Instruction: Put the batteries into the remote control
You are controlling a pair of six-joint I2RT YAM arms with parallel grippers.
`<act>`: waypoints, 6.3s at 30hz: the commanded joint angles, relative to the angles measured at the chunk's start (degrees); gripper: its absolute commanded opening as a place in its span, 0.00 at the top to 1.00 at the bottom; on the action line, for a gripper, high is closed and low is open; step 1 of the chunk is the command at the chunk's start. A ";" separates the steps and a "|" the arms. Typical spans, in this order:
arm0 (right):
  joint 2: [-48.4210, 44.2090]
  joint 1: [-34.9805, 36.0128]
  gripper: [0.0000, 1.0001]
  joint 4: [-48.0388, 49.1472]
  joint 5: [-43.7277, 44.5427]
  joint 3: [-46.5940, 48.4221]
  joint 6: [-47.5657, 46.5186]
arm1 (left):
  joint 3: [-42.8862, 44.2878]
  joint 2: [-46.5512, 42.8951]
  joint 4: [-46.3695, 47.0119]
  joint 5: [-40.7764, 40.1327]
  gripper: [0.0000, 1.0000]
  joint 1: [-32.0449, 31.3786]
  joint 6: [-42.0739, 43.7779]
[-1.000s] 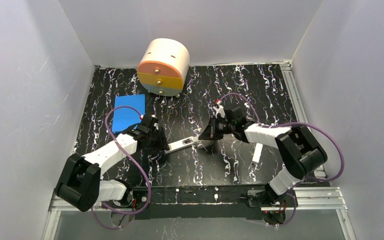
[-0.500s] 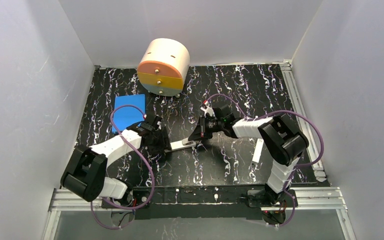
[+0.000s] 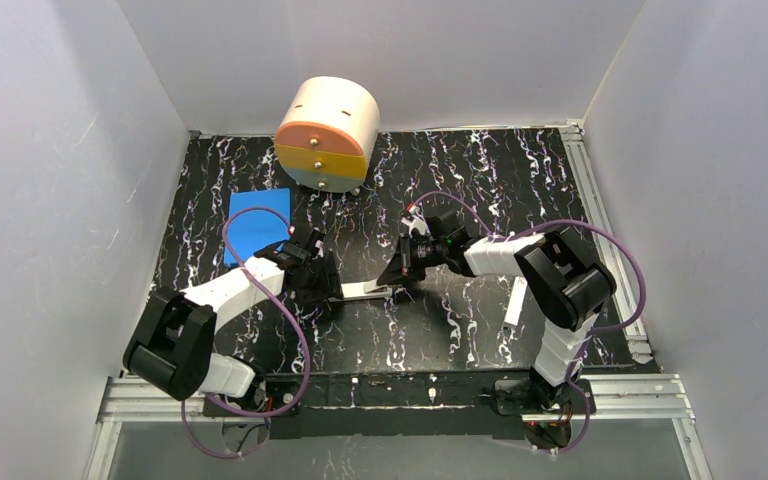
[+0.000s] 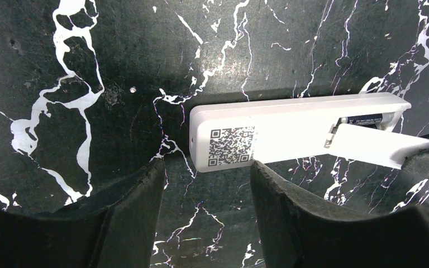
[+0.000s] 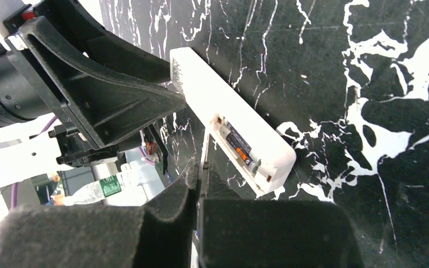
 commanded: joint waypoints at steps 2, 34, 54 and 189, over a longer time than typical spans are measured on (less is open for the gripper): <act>-0.88 -0.10 0.99 -5.21 1.90 0.86 -1.00 | 0.91 0.13 -2.04 -2.48 0.45 0.19 1.08; -2.38 -1.18 0.99 8.32 0.02 -5.52 6.85 | 0.77 -0.88 -2.35 -4.74 0.44 0.19 1.34; -1.96 -0.55 0.99 9.22 1.91 -7.07 7.97 | -0.10 -6.55 1.06 -0.02 0.30 0.19 1.94; -4.98 2.37 0.75 -15.95 22.16 -5.32 -8.45 | 1.34 4.32 5.06 0.35 0.35 1.06 5.11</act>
